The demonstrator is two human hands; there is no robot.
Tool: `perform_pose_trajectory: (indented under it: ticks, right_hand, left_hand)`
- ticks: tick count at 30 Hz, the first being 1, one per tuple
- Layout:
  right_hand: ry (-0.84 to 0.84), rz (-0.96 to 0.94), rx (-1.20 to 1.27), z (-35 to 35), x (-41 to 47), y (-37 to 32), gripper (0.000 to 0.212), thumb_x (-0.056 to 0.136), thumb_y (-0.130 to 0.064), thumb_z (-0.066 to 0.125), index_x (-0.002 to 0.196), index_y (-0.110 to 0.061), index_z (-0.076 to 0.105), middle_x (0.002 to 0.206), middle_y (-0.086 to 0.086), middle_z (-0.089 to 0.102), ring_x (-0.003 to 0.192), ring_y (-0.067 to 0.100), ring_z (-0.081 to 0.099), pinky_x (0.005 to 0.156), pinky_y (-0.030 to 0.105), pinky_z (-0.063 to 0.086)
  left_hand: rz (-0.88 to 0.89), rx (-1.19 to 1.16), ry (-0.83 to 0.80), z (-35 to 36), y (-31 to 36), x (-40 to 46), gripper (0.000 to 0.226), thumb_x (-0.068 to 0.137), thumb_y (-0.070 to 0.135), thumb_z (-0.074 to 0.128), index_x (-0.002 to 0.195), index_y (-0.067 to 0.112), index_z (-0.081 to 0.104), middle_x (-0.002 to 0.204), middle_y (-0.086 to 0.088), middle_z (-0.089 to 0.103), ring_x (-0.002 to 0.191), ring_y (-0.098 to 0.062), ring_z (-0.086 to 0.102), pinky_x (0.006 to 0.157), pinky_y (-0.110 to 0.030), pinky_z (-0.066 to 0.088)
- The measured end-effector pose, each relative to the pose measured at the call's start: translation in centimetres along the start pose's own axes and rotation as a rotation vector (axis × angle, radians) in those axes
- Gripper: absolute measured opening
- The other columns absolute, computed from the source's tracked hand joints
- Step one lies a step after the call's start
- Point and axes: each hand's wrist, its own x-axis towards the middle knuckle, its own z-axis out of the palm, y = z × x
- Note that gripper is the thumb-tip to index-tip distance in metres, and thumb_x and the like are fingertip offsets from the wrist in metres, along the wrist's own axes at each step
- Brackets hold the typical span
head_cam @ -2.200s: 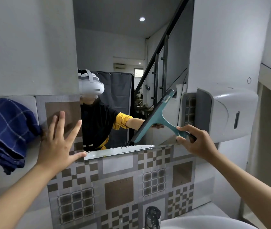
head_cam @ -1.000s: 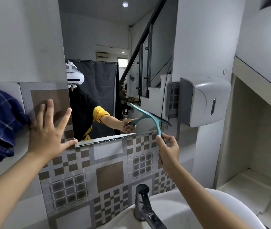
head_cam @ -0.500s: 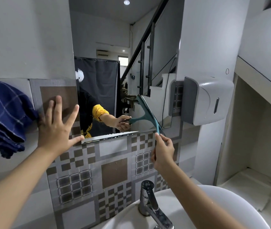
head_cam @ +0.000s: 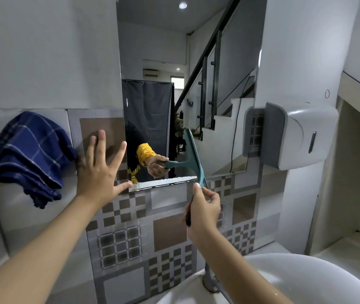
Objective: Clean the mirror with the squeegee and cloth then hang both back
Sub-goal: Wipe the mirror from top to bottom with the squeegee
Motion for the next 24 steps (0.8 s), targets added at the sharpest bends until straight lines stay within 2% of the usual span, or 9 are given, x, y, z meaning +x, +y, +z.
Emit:
perform_pose_trajectory:
  ticks: [5,10,14,21,24]
  right_hand:
    - [-0.014,-0.038,0.017,2.9,-2.4,1.7,0.017,0.092,-0.027,0.061,0.103,-0.022,0.049,0.074,0.007,0.053,0.05,0.013,0.047,0.042,0.025,0.043]
    - [-0.089,-0.092,-0.023,5.1,-4.3,3.8,0.016,0.091,-0.028,0.062,0.095,-0.032,0.047,0.07,0.008,0.054,0.057,0.017,0.05,0.056,0.033,0.048]
    - [-0.104,-0.145,-0.043,5.8,-5.0,4.5,0.016,0.091,-0.026,0.062,0.094,-0.031,0.047,0.066,0.004,0.055,0.052,0.01,0.05,0.051,0.025,0.047]
    - [-0.094,-0.309,-0.173,4.1,-4.4,6.6,0.017,0.089,-0.025,0.065,0.092,-0.027,0.048,0.06,0.005,0.054,0.048,0.015,0.047,0.046,0.029,0.042]
    - [-0.112,-0.381,-0.25,3.1,-4.1,7.4,0.017,0.088,-0.023,0.066,0.091,-0.026,0.049,0.059,0.005,0.052,0.046,0.013,0.044,0.044,0.029,0.04]
  left_hand:
    - [-0.006,0.015,0.001,0.1,-0.1,0.0,0.112,0.056,0.062,0.073,0.146,0.024,0.017,0.154,-0.023,-0.001,0.139,-0.045,0.005,0.103,-0.066,0.027]
    - [-0.011,0.013,0.01,0.2,0.1,0.0,0.11,0.059,0.063,0.07,0.147,0.026,0.015,0.154,-0.022,0.0,0.139,-0.044,0.003,0.103,-0.064,0.026]
    - [-0.002,0.03,-0.019,-0.1,-0.2,0.0,0.113,0.059,0.065,0.069,0.147,0.027,0.01,0.154,-0.022,-0.003,0.14,-0.043,0.001,0.104,-0.062,0.024]
    - [0.029,0.08,-0.079,-0.8,-1.4,-1.0,0.116,0.057,0.054,0.078,0.147,0.02,0.014,0.155,-0.019,-0.002,0.141,-0.039,0.007,0.101,-0.056,0.035]
    - [0.024,0.089,-0.088,-0.9,-1.4,-1.6,0.115,0.056,0.051,0.08,0.146,0.018,0.017,0.155,-0.018,0.0,0.14,-0.039,0.009,0.103,-0.054,0.032]
